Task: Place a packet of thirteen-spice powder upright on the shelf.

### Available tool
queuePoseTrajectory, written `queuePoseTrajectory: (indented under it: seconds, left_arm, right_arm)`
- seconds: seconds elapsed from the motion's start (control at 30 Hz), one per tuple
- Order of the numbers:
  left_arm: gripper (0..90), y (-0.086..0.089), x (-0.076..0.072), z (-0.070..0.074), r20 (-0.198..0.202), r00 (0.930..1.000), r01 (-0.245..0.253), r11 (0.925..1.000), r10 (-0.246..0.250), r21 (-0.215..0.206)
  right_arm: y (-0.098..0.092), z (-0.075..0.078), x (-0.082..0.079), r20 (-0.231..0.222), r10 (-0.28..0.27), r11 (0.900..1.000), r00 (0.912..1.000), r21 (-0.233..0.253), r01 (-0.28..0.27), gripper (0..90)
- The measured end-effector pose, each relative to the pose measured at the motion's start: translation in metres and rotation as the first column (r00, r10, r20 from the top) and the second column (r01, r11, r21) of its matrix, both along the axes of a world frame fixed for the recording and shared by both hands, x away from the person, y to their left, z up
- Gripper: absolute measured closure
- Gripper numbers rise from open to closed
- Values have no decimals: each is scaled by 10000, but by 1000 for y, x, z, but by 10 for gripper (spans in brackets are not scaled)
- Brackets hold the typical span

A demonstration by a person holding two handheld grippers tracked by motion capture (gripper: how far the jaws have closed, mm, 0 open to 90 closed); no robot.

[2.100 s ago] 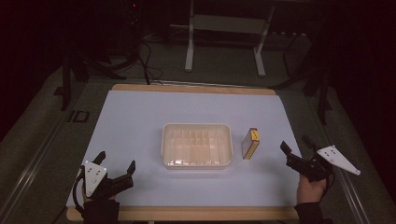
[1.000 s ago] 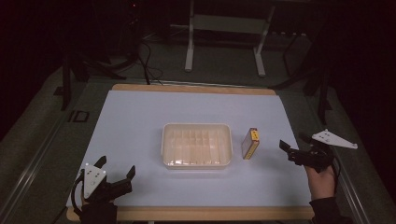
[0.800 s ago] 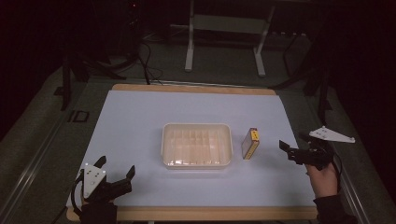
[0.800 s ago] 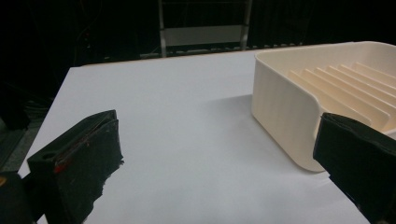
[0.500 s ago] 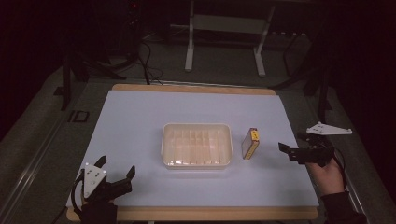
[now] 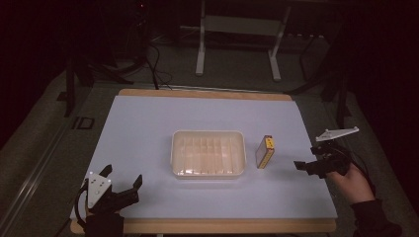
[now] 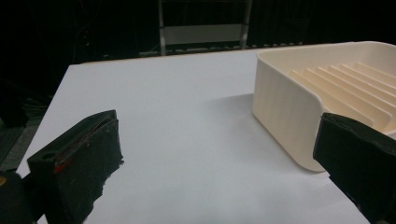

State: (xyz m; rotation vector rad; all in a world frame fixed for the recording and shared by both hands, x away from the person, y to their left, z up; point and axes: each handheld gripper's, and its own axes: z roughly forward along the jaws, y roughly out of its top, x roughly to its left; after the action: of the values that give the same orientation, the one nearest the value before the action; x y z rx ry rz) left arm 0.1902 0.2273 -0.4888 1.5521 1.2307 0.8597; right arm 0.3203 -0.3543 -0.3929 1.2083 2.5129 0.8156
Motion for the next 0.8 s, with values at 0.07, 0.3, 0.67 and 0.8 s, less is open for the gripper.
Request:
queuePoseTrajectory:
  seconds: [0.07, 0.3, 0.67, 0.8]
  left_arm:
    - [13, 0, 0, 0, -19, 10000, -2, 10000, 2, -20]
    - [13, 1, 1, 0, -17, 10000, -96, 10000, 96, -23]
    - [13, 2, 1, -1, -74, 9998, -178, 9998, 177, -73]
    - [13, 1, 2, -1, -82, 9998, -194, 9998, 195, 40]
  right_arm:
    - [-1, 1, 1, -93, 25, 10000, 10000, -76, -26, 113]
    - [-10, 5, 8, -381, 973, 9936, 9945, -544, -993, 138]
    - [-13, -1, 7, -1756, 2561, 9524, 9506, -1226, -2793, 139]
    - [-12, -7, 6, -2247, 2887, 9371, 9307, -1328, -3228, 141]
